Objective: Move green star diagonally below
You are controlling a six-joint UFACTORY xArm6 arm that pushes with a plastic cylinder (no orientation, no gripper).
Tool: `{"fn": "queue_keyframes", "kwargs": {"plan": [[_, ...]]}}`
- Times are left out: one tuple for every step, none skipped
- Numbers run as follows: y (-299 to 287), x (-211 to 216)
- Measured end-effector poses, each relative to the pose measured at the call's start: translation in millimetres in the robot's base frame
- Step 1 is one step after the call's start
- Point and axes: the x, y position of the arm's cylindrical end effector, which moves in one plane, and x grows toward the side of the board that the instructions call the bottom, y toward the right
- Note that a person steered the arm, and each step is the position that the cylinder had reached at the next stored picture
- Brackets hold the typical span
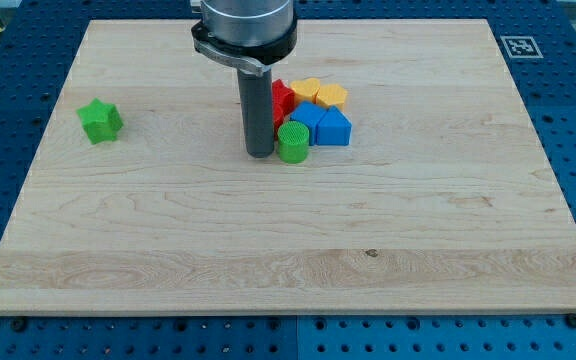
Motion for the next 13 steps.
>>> {"fn": "queue_keyframes", "kwargs": {"plan": [[-2.4,0.0],[-12.7,-7.8],[-13.1,-9.4],[-15.2,-9.4],[-29.1,-9.5],[-36.5,-13.7],[-60.5,-22.4],[-82.2,-31.0],[-93.9,-38.5],[-104.2,-44.7],[-120.7,-59.7],[-134.3,-69.1],[-160.9,-71.0]]}}
